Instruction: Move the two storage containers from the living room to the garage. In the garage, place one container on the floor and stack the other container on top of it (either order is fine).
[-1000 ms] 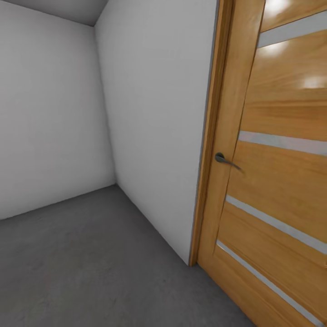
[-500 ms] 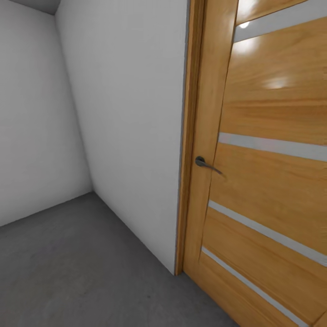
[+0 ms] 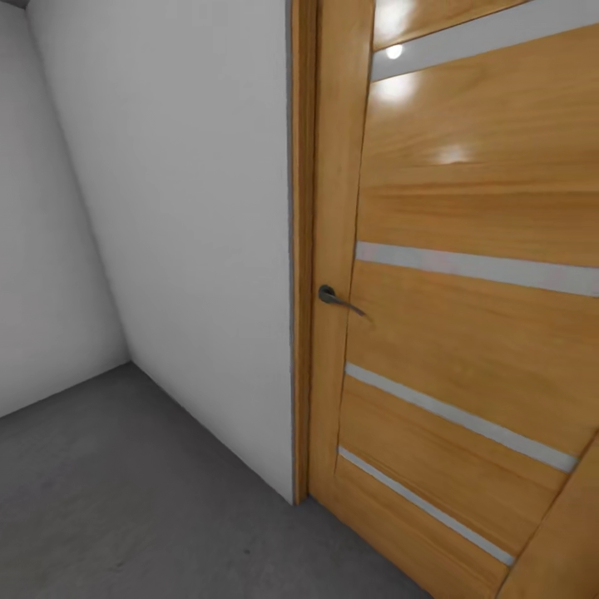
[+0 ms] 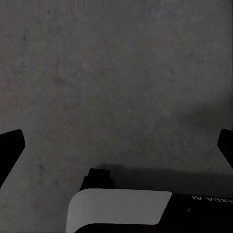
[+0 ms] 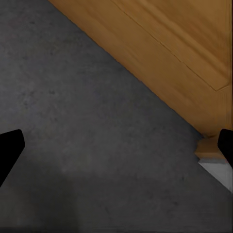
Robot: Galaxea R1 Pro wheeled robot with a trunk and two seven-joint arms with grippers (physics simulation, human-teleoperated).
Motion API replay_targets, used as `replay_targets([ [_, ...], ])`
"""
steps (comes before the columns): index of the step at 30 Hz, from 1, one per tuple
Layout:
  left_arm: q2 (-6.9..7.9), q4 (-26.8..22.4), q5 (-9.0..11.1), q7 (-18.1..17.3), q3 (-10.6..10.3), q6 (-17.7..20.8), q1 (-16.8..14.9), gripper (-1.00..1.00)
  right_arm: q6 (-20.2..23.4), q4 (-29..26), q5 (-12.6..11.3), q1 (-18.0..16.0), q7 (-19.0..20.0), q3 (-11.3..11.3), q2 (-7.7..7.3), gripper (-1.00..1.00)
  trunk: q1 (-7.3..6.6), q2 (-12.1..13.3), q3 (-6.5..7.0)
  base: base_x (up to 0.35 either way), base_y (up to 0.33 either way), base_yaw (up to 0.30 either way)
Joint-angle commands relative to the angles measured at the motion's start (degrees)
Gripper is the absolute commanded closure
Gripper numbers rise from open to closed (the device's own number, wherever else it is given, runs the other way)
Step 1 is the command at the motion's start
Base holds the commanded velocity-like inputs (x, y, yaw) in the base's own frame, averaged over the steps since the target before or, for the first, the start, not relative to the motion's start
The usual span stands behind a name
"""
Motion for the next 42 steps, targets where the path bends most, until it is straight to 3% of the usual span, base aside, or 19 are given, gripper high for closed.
replay_targets([
  [1,-0.06,-0.22,-0.03,0.03,0.19,0.40,0.05,-1.00,-0.16,0.05,0.38,-0.04,-0.01,0.03,-0.01,-1.00,0.00,-0.03,-0.05,0.000,0.000,-0.278],
  [21,-0.05,-0.22,-0.03,0.03,0.19,0.37,0.05,-1.00,-0.16,0.05,0.38,-0.04,-0.02,0.02,-0.01,-1.00,0.00,-0.03,-0.05,0.028,0.206,-0.278],
  [42,0.02,-0.22,-0.03,0.03,0.20,0.37,0.05,-1.00,-0.16,0.05,0.38,-0.04,-0.02,0.01,-0.01,-1.00,0.00,-0.03,-0.05,0.197,0.155,-0.278],
])
